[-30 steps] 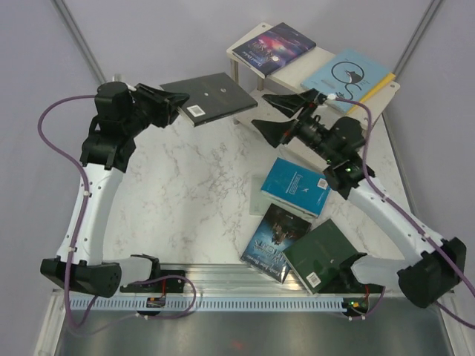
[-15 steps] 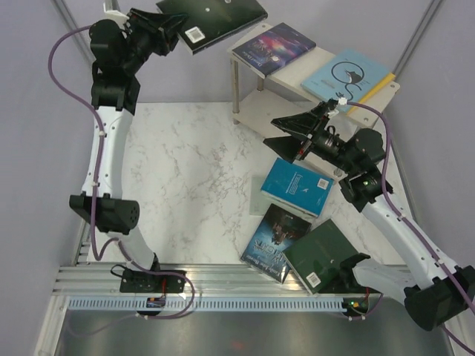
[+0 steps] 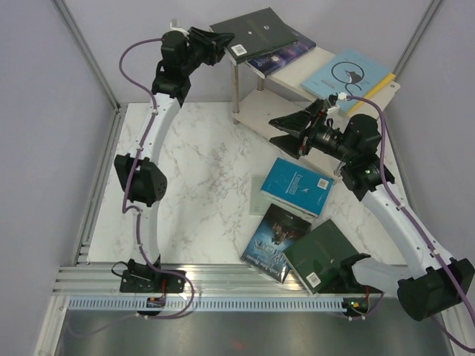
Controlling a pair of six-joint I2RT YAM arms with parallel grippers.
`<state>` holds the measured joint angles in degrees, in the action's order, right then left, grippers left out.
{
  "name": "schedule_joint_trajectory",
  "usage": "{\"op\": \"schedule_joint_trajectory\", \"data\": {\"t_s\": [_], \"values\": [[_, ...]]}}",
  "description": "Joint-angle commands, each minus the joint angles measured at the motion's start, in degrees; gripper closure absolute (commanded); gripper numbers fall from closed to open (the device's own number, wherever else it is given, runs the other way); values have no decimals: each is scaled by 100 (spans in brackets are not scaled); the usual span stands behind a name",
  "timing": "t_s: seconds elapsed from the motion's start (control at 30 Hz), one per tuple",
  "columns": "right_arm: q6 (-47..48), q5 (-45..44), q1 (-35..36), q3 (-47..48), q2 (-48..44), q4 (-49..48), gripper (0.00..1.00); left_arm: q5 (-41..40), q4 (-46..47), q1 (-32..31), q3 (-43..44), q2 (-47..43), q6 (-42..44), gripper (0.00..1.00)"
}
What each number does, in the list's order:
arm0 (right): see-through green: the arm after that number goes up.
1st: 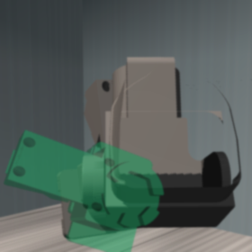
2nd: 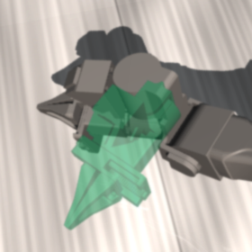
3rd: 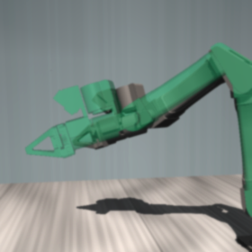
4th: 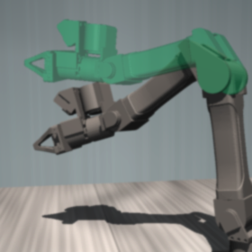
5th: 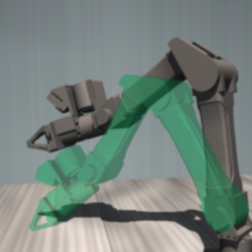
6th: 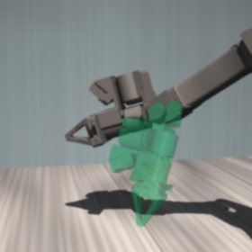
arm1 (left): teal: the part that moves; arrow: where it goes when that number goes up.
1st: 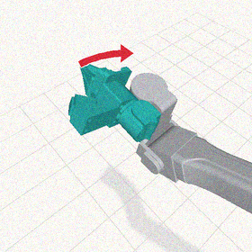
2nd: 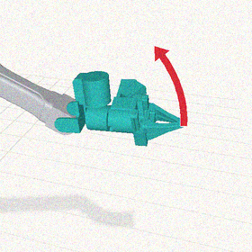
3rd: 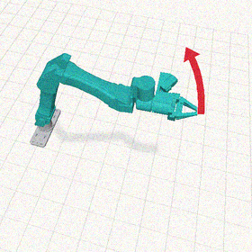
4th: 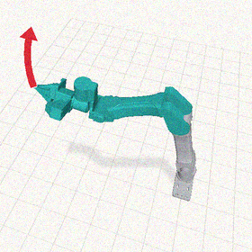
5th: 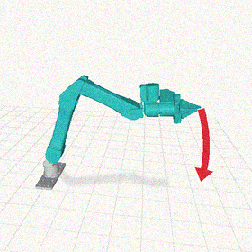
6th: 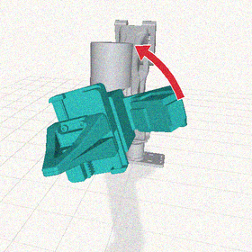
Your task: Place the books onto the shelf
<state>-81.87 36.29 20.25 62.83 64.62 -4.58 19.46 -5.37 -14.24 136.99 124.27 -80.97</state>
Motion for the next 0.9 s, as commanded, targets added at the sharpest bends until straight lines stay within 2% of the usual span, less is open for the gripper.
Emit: {"op": "schedule_joint_trajectory", "data": {"t_s": [0.0,0.13,0.3,0.37,0.47,0.5,0.57,0.7,0.77,0.87], "values": [[329,159,-205,159,-81,317,12,-609,1038,-297,575,18,115,98],[470,211,-504,186,-204,633,12,-1347,1038,-553,662,203,353,98],[505,378,-820,133,-301,792,13,-1560,1038,-703,900,589,249,98],[522,431,-979,124,-336,827,13,-1621,1011,-747,891,634,213,94],[514,536,-1190,124,-354,853,13,-1683,880,-817,865,660,283,79],[514,580,-1234,116,-345,871,13,-1700,758,-826,856,651,353,68],[514,616,-1322,116,-336,862,13,-1797,599,-835,795,555,459,61],[522,668,-1383,116,-292,862,13,-1929,309,-835,575,335,810,35],[531,695,-1410,107,-266,862,13,-1929,159,-835,575,300,1020,31],[549,721,-1419,98,-213,862,13,-1929,-17,-835,548,247,1319,19]]}}
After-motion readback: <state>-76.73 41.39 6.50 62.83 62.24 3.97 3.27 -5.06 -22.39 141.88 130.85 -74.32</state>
